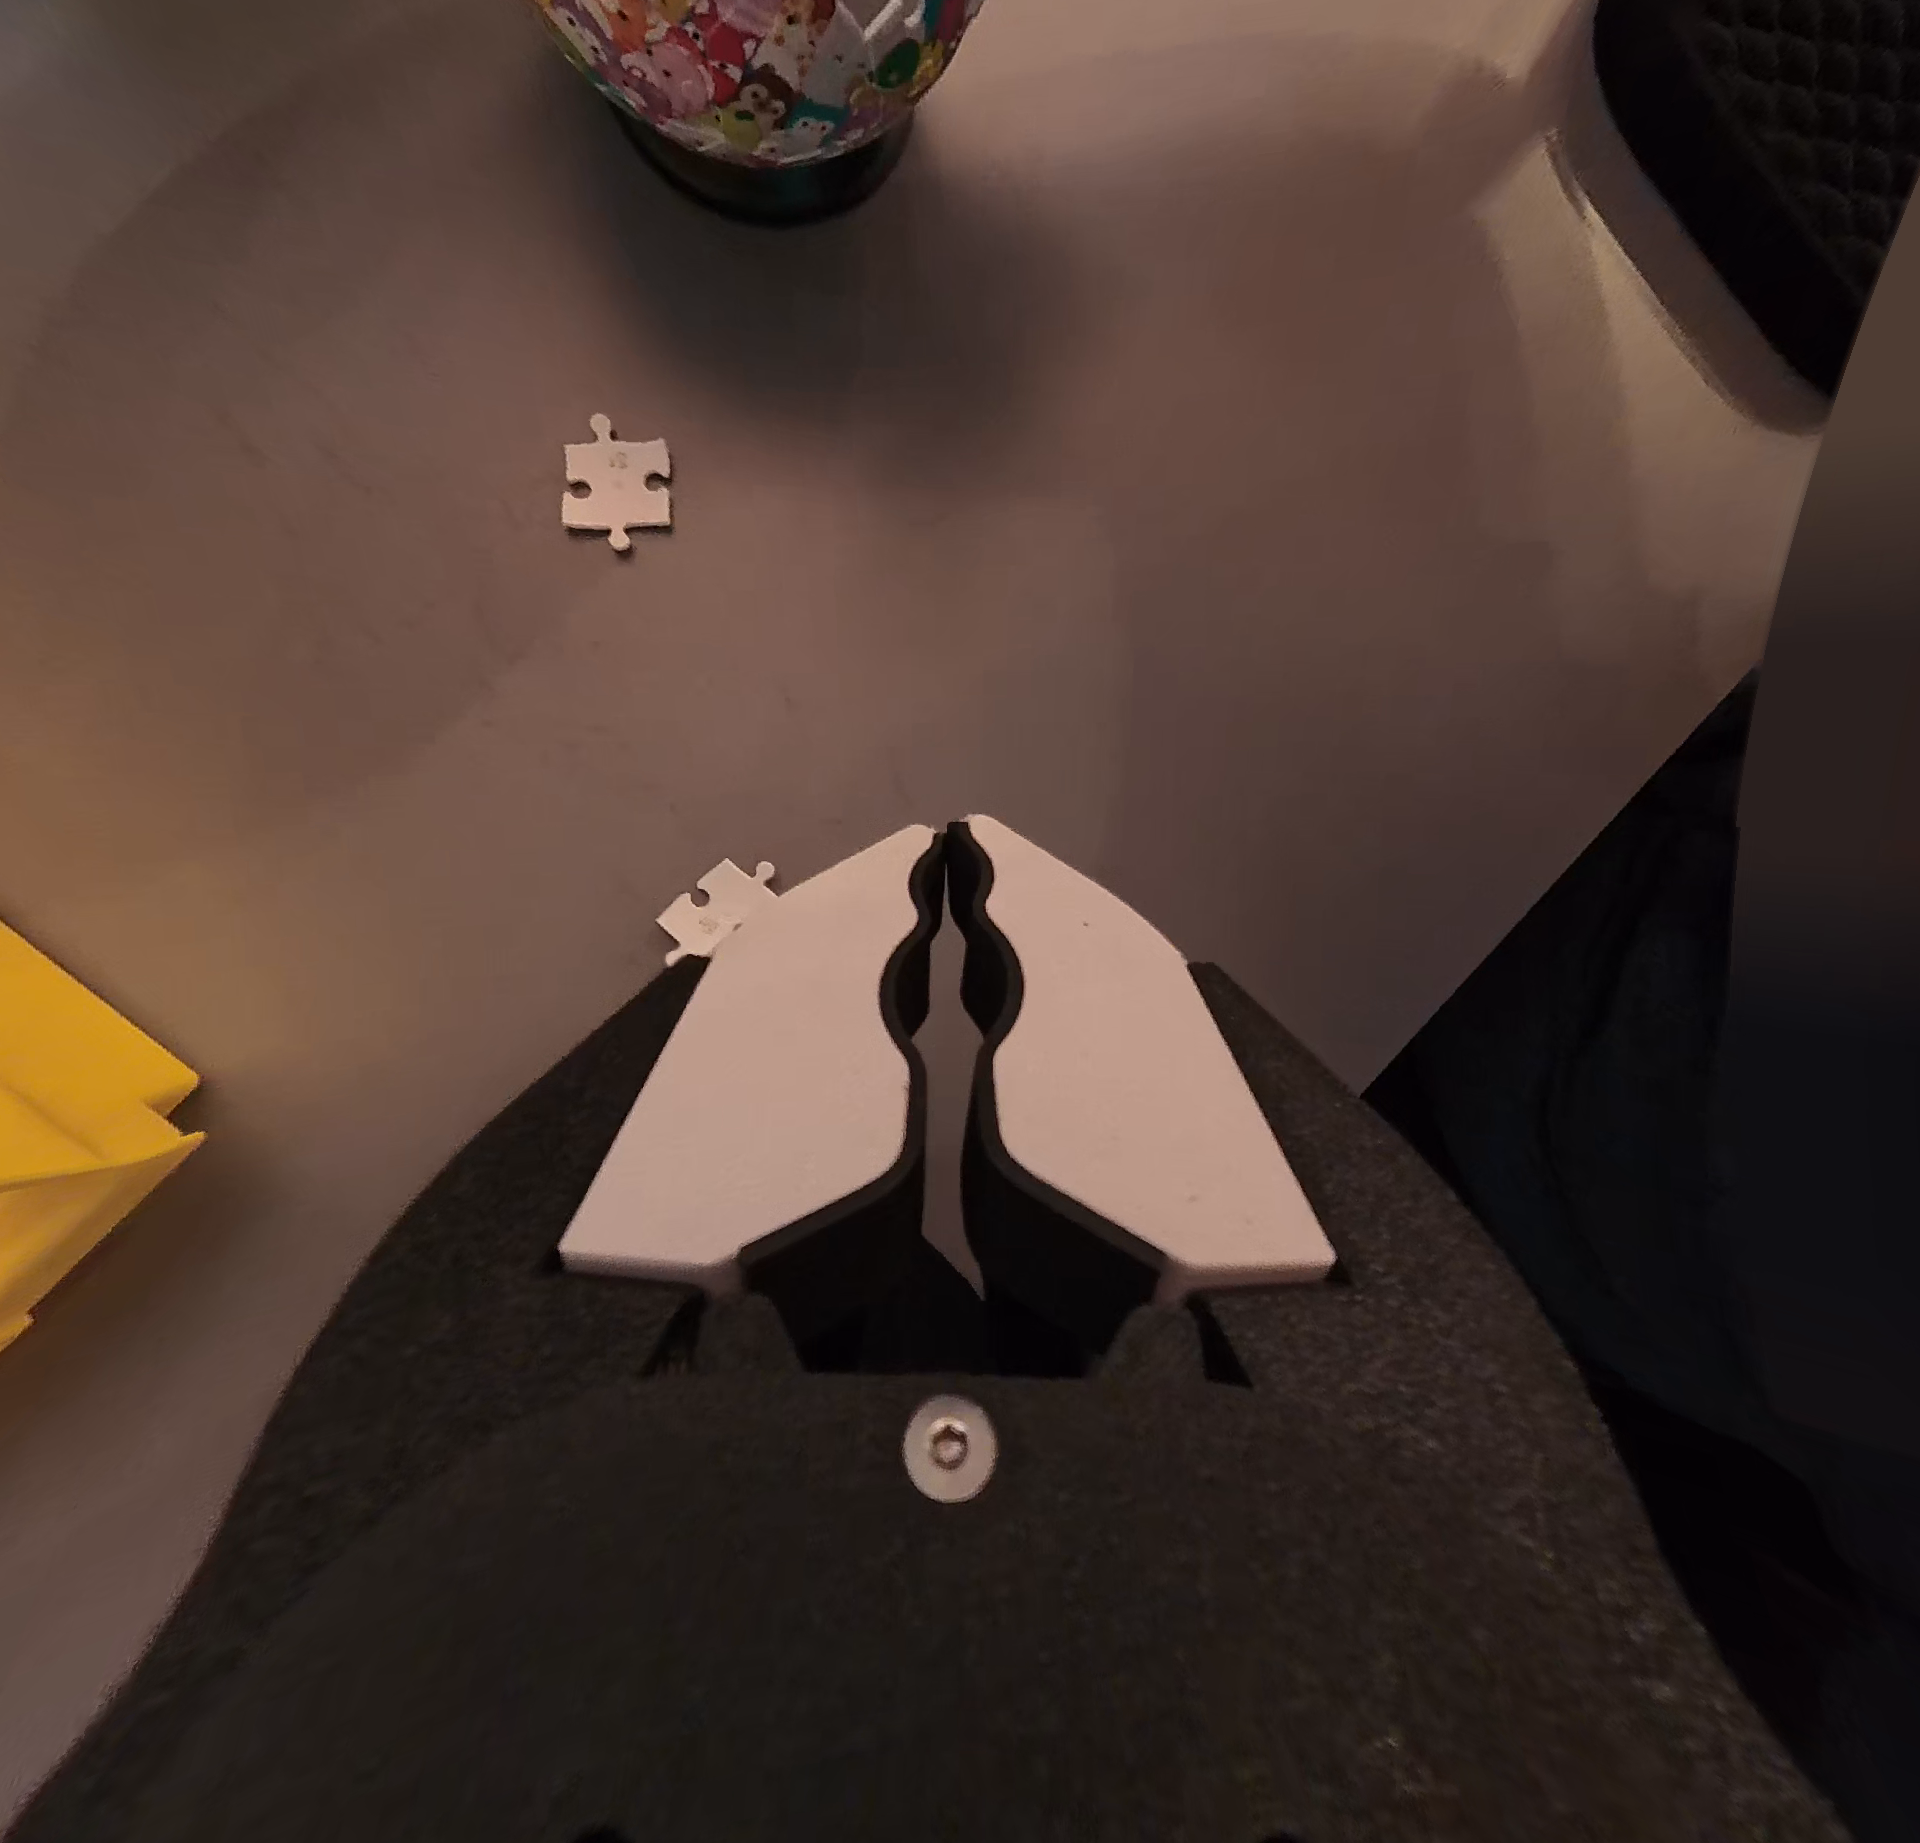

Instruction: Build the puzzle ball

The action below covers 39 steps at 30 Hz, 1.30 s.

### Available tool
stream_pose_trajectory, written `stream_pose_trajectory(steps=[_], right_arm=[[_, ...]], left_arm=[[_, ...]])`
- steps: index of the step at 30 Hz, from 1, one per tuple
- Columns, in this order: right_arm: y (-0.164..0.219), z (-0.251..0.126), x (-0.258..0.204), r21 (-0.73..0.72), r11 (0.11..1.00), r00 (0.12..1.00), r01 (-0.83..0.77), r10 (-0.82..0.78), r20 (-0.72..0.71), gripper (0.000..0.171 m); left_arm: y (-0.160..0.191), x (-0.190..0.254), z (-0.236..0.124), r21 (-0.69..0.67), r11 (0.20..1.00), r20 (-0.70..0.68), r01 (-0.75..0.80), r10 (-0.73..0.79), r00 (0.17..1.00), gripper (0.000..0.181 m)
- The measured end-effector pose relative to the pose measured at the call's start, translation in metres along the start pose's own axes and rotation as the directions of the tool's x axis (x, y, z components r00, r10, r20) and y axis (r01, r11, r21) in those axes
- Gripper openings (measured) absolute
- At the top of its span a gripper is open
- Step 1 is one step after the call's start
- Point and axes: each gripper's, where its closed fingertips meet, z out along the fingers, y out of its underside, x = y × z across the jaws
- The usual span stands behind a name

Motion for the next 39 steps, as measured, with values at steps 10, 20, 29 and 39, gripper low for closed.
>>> stream_pose_trajectory(steps=[10,20,29,39], right_arm=[[-0.005,0.004,0.007,0.036,0.999,0.995,-0.020,0.023,-0.093,0.027],[-0.012,-0.032,0.011,0.174,0.984,0.934,0.038,0.026,-0.355,0.037],[-0.002,-0.042,0.008,0.390,0.921,0.763,0.010,0.245,-0.598,0.059],[-0.005,-0.029,0.018,0.282,0.955,0.618,0.089,0.169,-0.768,0.059]], left_arm=[[0.004,0.007,0.000,0.015,1.000,-0.005,-0.004,0.004,1.000,0.000],[0.018,0.019,-0.005,0.078,0.997,-0.032,0.025,-0.023,0.999,0.000],[0.035,0.009,-0.012,0.161,0.982,-0.060,0.102,-0.093,0.994,0.000],[0.047,0.006,-0.013,0.171,0.978,-0.072,0.117,-0.106,0.992,0.000]])
